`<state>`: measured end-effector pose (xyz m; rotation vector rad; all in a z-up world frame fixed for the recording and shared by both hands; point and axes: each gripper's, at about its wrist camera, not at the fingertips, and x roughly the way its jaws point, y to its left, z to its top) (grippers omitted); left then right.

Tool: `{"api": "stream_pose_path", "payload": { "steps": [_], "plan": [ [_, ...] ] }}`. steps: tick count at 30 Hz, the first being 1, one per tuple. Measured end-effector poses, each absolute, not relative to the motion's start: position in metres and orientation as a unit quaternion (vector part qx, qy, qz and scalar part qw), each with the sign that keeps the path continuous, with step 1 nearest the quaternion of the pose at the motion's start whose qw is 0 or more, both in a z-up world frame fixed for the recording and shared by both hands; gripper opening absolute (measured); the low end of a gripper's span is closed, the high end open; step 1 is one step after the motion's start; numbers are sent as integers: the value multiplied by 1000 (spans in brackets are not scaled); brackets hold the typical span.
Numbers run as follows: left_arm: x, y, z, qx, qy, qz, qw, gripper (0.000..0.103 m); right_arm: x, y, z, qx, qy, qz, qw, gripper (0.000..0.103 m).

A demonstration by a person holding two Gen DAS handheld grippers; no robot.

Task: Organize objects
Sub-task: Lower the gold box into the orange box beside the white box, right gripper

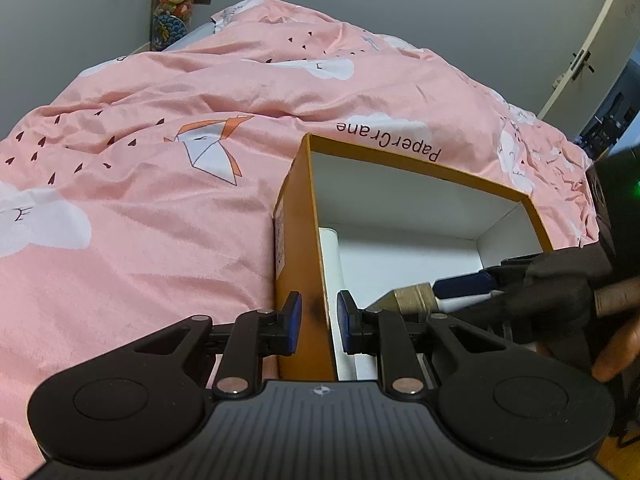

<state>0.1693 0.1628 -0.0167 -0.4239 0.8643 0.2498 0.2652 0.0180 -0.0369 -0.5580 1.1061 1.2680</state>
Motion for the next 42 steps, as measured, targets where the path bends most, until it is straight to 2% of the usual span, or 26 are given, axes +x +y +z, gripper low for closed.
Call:
{"api": "stream_pose_path", "payload": {
  "steps": [3, 4, 11, 16, 22, 25, 27, 32, 37, 42],
  "plan": [
    [167, 165, -14, -210, 408, 124, 880, 23, 246, 23, -40, -330, 464, 578, 584, 97],
    [167, 165, -13, -211, 407, 126, 880, 23, 242, 25, -42, -351, 459, 577, 578, 97],
    [166, 169, -15, -217, 408, 126, 878, 23, 247, 36, -70, -373, 538, 537, 532, 99],
    [166, 170, -16, -222, 408, 122, 877, 23, 246, 39, -83, -375, 564, 515, 525, 99],
    [165, 172, -18, -228, 408, 121, 876, 23, 249, 35, -83, -337, 572, 497, 559, 99],
    [164, 172, -18, -228, 408, 121, 875, 23, 255, 36, -76, -326, 552, 488, 593, 98],
    [165, 172, -18, -228, 409, 121, 876, 23, 259, 37, -72, -316, 546, 485, 605, 95],
    [165, 172, -17, -226, 408, 121, 876, 23, 260, 32, -68, -324, 558, 495, 582, 94],
    [165, 172, -18, -226, 409, 121, 876, 23, 249, 24, -76, -365, 571, 496, 543, 98],
    [165, 170, -18, -223, 412, 123, 875, 23, 246, 28, -83, -373, 572, 487, 544, 96]
  ]
}}
